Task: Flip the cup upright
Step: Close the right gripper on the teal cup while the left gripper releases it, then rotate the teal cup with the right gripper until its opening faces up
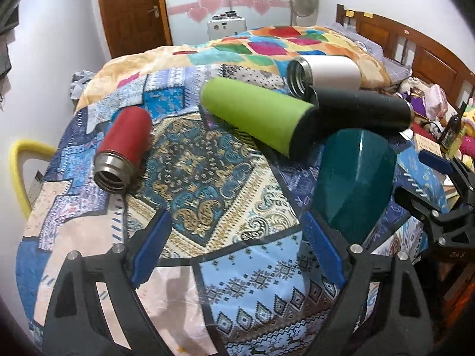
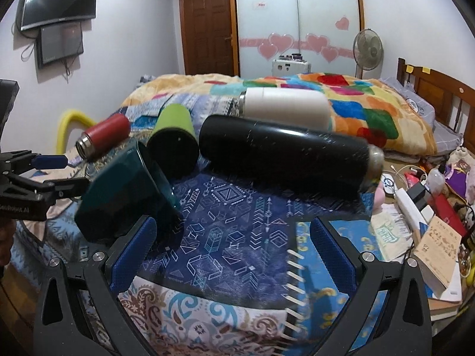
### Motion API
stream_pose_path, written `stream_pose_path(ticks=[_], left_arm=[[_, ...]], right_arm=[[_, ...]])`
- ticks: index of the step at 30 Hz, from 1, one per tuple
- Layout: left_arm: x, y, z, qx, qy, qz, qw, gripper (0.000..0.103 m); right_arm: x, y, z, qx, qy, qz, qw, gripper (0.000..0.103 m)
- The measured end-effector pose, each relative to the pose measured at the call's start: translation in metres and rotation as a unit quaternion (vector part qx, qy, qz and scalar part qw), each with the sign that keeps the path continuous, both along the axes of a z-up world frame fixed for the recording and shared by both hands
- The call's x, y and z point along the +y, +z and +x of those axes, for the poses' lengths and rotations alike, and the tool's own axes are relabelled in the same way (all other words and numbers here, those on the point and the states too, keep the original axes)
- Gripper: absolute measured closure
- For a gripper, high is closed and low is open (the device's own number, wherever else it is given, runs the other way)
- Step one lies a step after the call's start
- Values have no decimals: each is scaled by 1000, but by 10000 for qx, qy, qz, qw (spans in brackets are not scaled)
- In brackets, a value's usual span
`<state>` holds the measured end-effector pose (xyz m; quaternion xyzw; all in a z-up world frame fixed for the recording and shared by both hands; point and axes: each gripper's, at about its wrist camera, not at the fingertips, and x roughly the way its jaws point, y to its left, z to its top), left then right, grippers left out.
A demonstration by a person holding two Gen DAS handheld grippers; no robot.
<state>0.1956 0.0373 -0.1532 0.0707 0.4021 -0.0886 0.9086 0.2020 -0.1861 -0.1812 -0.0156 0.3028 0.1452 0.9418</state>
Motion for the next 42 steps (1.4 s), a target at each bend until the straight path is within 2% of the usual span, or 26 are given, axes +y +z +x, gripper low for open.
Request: stream_pose_path(ticks=[12, 19, 27, 31, 35, 40, 42], left_arm=[[-12, -3, -18, -6, -247, -350, 9991, 13], [-13, -3, -22, -76, -161, -260, 9995, 13], [13, 19, -40, -601, 224, -144, 9978, 12], [26, 26, -52, -836, 410, -190, 9955, 8], [33, 26, -58, -933, 475, -208, 9943, 7], [37, 22, -59, -949, 471, -291, 9940, 7], [37, 19, -60, -945, 470, -311, 9939, 7]], right_arm=[[11, 2, 11, -80, 93, -301, 9995, 0], [8, 11, 10, -89, 69, -303, 9995, 0], [37, 39, 0, -367, 661, -415, 9963, 0], [66, 36, 6, -182, 1147, -556, 9917, 0], [86, 25, 22, 106, 1351, -765, 9878, 1], [98, 13, 35, 597, 1599, -708, 9828, 3], [103, 10, 37, 704, 1641, -733, 9812, 15]])
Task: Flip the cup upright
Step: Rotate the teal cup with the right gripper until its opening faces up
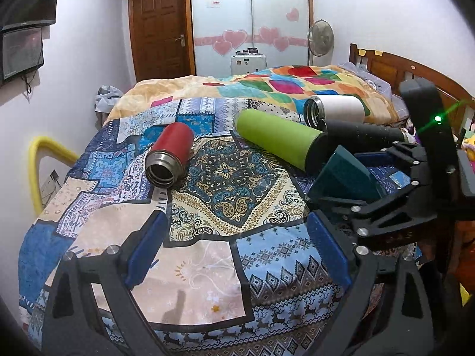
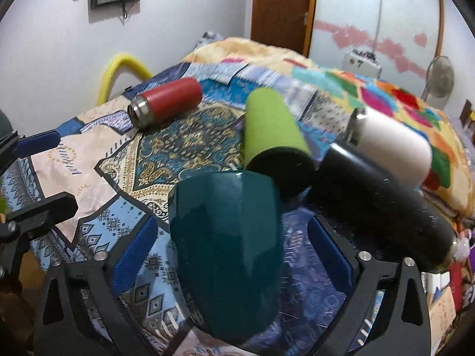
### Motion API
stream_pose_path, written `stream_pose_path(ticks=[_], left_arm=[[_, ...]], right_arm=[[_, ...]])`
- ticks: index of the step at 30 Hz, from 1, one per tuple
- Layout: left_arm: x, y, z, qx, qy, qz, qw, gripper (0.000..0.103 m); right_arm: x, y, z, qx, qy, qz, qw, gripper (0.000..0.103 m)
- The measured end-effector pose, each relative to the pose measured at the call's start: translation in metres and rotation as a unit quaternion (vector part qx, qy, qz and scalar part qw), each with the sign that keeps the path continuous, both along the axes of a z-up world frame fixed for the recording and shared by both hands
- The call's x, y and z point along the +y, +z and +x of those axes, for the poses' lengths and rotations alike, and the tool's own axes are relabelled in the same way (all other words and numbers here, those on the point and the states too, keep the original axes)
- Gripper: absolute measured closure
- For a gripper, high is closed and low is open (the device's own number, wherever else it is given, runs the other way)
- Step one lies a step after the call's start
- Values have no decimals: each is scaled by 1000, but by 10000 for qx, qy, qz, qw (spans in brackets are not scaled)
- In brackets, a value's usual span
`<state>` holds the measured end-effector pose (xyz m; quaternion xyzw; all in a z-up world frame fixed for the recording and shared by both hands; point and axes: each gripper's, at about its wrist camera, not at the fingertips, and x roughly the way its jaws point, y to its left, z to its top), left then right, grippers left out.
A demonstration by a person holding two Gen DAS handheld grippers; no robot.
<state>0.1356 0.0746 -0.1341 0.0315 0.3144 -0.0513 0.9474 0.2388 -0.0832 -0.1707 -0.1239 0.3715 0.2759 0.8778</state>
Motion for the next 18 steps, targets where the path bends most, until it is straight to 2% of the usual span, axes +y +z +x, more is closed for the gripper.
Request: stream_pose_path(ticks=[2, 6, 14, 18], left_arm=[[0, -2, 0, 12, -1, -10, 10000, 7], [1, -5, 1, 22, 6, -49, 10000, 7], [1, 2, 3, -66, 40, -119, 9999, 7], [0, 9, 2, -140, 42, -178, 9997, 7]], right_arm=[[3, -2, 1, 83, 64, -10, 9999, 23], [8, -5, 0, 65, 85, -95, 9999, 29], [-2, 3, -1, 185, 68, 162, 9997, 30], [-10, 18, -11, -9, 55, 392, 9992, 31]])
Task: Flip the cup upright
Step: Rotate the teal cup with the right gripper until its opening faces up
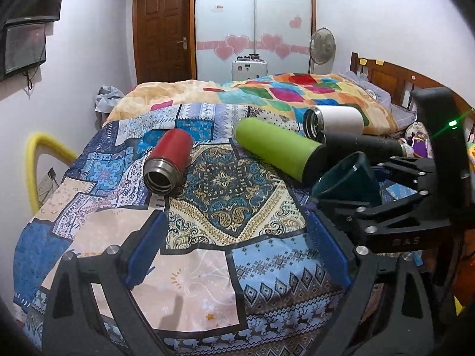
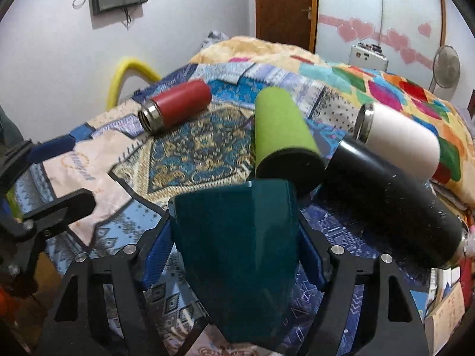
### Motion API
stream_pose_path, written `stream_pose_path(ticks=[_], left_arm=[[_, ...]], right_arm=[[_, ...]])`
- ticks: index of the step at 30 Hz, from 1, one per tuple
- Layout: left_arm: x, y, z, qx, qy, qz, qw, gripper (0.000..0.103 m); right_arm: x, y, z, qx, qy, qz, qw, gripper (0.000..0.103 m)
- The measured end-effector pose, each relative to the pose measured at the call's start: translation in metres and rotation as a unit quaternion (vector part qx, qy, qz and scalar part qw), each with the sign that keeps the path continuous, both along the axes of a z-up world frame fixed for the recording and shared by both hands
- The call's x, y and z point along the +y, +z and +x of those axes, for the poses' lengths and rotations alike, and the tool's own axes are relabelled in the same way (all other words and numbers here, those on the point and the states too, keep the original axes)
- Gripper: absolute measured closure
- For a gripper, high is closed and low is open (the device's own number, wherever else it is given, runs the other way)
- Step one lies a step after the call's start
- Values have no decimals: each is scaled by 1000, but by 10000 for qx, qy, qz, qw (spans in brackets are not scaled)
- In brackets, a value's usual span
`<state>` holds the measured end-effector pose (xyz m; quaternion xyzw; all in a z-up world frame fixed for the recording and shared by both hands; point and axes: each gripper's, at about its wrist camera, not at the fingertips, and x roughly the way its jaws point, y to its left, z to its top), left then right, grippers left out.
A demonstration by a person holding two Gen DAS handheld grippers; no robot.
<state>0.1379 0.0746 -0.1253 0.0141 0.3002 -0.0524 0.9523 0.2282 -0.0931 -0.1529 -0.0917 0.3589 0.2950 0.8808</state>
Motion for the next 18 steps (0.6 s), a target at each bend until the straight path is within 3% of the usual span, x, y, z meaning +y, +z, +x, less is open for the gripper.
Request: stream_pose_path(ticks=[4, 18], left_arm=[[-3, 4, -1, -66, 4, -1, 10000, 7], [-2, 4, -1, -61, 58, -11, 10000, 7]], right_arm=[[-5, 12, -6, -144, 35, 175, 9997, 31], [0, 5, -3, -144, 51, 237, 9996, 31]])
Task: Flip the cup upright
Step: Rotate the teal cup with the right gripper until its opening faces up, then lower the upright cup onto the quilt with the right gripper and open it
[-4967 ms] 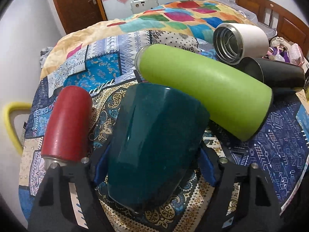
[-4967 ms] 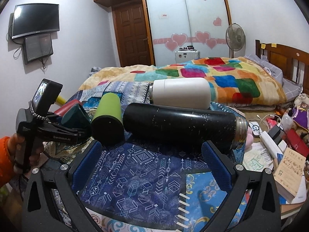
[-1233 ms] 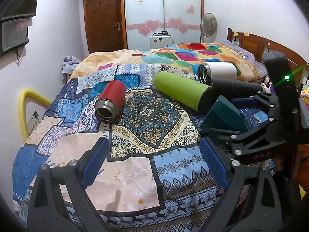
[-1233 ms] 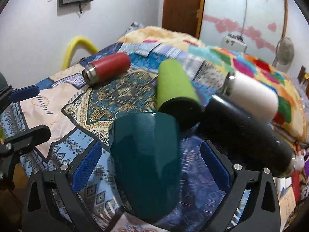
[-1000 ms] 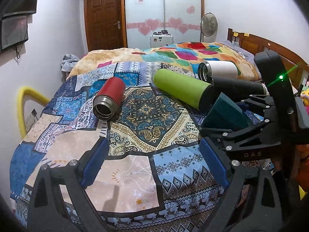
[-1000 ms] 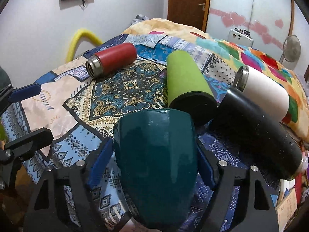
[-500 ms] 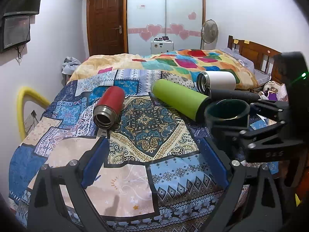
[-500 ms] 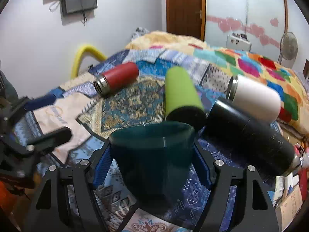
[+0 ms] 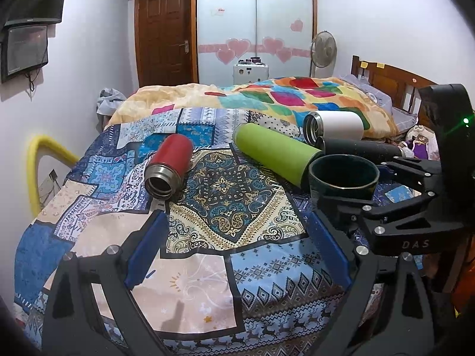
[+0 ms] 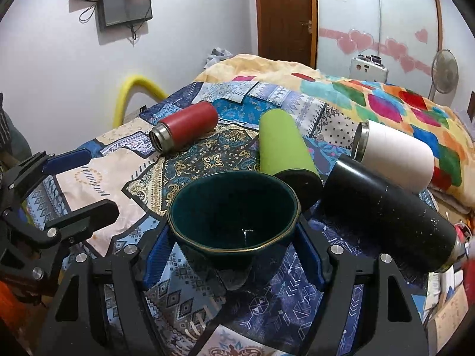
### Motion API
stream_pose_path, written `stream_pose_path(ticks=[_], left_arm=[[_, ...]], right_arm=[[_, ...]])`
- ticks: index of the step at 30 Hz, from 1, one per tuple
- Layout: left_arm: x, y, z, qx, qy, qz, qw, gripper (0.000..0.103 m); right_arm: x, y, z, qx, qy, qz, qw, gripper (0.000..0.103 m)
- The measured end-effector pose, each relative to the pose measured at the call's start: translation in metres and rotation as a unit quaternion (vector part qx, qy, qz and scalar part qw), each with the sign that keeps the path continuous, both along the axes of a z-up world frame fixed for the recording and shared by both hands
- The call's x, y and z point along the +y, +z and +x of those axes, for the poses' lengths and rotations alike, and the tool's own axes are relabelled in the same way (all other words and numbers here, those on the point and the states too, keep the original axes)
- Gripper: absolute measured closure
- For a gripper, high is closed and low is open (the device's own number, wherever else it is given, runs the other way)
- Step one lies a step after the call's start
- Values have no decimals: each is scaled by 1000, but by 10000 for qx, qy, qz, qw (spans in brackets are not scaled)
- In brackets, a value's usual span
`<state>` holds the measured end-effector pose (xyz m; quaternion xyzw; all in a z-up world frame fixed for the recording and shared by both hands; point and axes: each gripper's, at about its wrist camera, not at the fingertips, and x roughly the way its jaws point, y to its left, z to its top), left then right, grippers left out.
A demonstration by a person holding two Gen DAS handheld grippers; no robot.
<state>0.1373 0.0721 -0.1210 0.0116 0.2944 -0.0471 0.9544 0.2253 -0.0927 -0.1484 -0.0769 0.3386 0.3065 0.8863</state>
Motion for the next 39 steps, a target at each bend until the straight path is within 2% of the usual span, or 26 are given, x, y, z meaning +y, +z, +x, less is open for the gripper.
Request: stream_pose_path(ticks=[10, 14, 19, 25, 31, 33, 39], left_arm=[[-5, 0, 0, -6, -21, 5, 10000, 7], [-9, 6, -5, -69, -21, -34, 10000, 7], [-15, 23, -17, -229, -74, -109, 9997, 7], [-28, 56, -46, -709, -109, -161, 9973, 7], [-42, 95, -89, -1358, -49, -144, 9906, 7], [-46, 107, -103, -1560, -26, -140, 9877, 7], [-53, 133, -146, -2050, 28, -203, 9785, 7]], right_arm=[[-13, -4, -13, 4, -27, 142, 9999, 31], [-11, -5, -18, -120, -161, 91, 9998, 31], [-23, 12, -34, -352, -251, 224, 9988, 26], [-58, 54, -69, -959, -614, 558, 9919, 24], [-88, 101, -112, -1682, -975, 975, 9761, 22], [-94, 111, -123, -1849, -1055, 1113, 9707, 19], [-106, 131, -155, -2227, -1202, 1405, 9572, 19]])
